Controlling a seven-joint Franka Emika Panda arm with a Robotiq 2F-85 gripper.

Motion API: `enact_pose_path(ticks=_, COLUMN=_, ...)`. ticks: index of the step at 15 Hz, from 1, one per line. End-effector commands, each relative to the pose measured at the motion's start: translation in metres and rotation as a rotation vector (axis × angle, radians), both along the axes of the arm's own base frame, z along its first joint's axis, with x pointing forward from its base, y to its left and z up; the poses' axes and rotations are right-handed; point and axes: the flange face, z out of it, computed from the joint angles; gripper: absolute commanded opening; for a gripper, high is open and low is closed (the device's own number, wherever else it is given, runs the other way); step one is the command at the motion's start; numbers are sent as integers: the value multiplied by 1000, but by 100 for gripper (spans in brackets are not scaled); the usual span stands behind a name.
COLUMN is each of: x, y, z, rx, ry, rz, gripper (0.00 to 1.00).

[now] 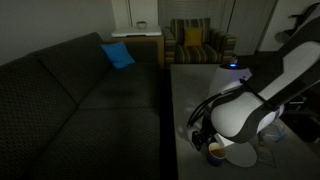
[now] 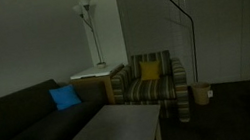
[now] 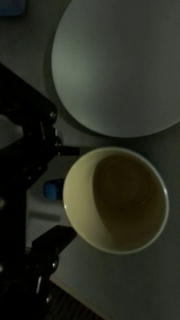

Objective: Place the blue mug on the white plate

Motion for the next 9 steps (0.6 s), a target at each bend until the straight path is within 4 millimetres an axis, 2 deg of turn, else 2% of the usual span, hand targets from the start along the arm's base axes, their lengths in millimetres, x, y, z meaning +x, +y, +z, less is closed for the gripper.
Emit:
enact_pose_path(ticks=1, x=0, y=2, z=2, rx=-15, ry=-17, rz=1, gripper=64)
enact_pose_path(ticks=2, x=-1, y=3, z=2, rx=-14, ry=-17, rz=1, gripper=59)
enact_pose_path(ticks=3, x=-1, y=3, z=3, rx=-15, ry=-18, rz=2, gripper=62)
enact_pose_path(ticks=5, x=0, y=3, z=3, rx=-15, ry=-19, rz=2, gripper=53)
enact_pose_path(ticks=8, x=0, y=3, z=4, rx=-15, ry=-21, rz=1, gripper=21)
enact_pose_path(ticks=9, x=0, y=3, z=4, rx=-15, ry=-22, rz=1, gripper=14)
